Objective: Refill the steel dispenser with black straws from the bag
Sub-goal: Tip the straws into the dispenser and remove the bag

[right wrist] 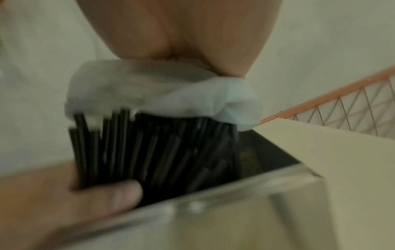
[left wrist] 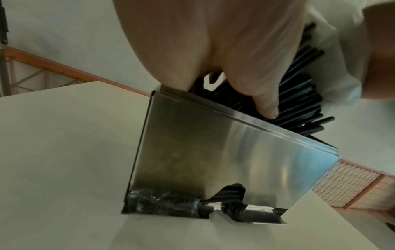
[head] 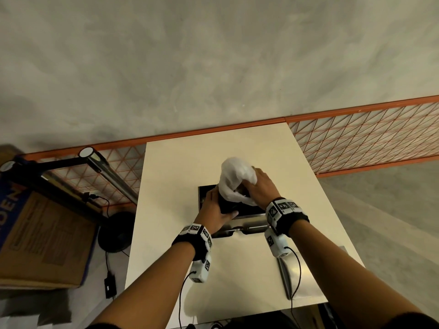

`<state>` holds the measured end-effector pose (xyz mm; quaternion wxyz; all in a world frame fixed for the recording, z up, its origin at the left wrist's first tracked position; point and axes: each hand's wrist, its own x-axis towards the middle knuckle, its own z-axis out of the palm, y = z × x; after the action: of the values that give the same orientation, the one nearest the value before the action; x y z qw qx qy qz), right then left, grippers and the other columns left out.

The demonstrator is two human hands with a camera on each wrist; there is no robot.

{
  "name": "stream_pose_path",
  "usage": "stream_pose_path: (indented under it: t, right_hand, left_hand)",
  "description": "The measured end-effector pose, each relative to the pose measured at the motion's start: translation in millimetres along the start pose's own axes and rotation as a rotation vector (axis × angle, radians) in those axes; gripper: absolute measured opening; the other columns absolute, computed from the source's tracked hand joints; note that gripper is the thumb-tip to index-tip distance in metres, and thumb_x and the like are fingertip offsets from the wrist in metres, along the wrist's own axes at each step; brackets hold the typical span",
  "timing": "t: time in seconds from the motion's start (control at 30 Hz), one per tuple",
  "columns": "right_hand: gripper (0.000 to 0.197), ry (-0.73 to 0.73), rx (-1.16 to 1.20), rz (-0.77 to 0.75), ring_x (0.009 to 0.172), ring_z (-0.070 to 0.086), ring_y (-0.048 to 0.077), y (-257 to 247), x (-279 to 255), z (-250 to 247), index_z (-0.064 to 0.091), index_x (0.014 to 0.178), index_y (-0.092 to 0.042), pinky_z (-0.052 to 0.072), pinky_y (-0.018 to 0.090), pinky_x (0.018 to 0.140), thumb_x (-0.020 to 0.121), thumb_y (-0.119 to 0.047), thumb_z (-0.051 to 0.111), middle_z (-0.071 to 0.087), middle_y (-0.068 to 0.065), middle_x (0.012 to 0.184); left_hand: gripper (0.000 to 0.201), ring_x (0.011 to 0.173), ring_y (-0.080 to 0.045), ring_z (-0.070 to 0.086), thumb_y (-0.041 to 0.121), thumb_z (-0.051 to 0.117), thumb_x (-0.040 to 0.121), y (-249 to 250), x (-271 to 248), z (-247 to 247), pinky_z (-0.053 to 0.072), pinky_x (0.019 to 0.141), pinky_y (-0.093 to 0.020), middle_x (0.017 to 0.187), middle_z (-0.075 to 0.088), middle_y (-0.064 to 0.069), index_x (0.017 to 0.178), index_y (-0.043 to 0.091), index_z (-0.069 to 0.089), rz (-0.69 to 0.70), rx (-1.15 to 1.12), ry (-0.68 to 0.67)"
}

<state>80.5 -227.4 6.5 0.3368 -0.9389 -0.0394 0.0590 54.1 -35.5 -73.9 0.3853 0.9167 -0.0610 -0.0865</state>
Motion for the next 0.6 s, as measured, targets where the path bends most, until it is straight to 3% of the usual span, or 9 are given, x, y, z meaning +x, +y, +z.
stream_pose_path:
  t: [0.1,0.23,0.3,0.43,0.53,0.6]
  right_hand:
    - [0.066,-0.069,-0.248,-0.003,0.115,0.045,0.028,31,8,20,0.046,0.135,-0.022,0.046,0.043,0.088,0.085,-0.057,0.019,0.048,0.003,0.132]
    - [0.033,0.047,-0.314,-0.028,0.105,0.049,0.036,39,2,7,0.057,0.121,-0.009,0.046,0.042,0.084,0.097,-0.028,0.044,0.054,0.014,0.12]
    - [0.031,0.07,-0.192,-0.023,0.102,0.052,0.039,43,0,-1,0.06,0.116,-0.005,0.047,0.042,0.083,0.097,-0.022,0.042,0.059,0.018,0.116]
    - [0.043,0.097,0.055,0.082,0.092,0.059,0.035,38,-3,-8,0.063,0.105,-0.011,0.047,0.037,0.078,0.093,-0.039,0.032,0.067,0.014,0.105]
    - [0.04,0.12,0.147,0.132,0.083,0.062,0.03,22,-9,-10,0.063,0.092,-0.016,0.05,0.037,0.074,0.093,-0.045,0.035,0.069,0.01,0.094]
    - [0.033,0.095,0.148,0.072,0.079,0.063,0.029,10,-16,-7,0.061,0.086,-0.018,0.052,0.041,0.072,0.094,-0.042,0.039,0.068,0.008,0.09]
  left_hand:
    - [0.082,0.135,-0.022,0.048,0.045,0.079,0.084,9,-6,-5,0.043,0.112,-0.043,0.15,0.041,-0.003,0.152,0.026,0.037,0.003,0.021,-0.031]
    - [0.078,0.144,-0.023,0.037,0.041,0.065,0.097,12,-11,-9,0.04,0.113,-0.04,0.161,0.029,-0.003,0.16,0.022,0.023,0.01,0.058,-0.048]
    - [0.074,0.147,-0.022,0.034,0.04,0.061,0.1,12,-12,-10,0.038,0.115,-0.04,0.162,0.026,-0.003,0.161,0.022,0.022,0.014,0.064,-0.059]
    - [0.071,0.148,-0.023,0.033,0.035,0.059,0.102,11,-11,-8,0.034,0.116,-0.036,0.163,0.025,-0.002,0.161,0.021,0.022,0.03,0.092,-0.063]
    - [0.081,0.143,-0.018,0.037,0.039,0.069,0.094,11,-9,-6,0.038,0.115,-0.039,0.162,0.026,0.001,0.16,0.023,0.025,-0.005,0.067,-0.051]
    - [0.085,0.133,-0.012,0.045,0.043,0.078,0.085,9,-7,-4,0.042,0.112,-0.038,0.155,0.034,0.003,0.154,0.023,0.034,-0.025,0.04,-0.042]
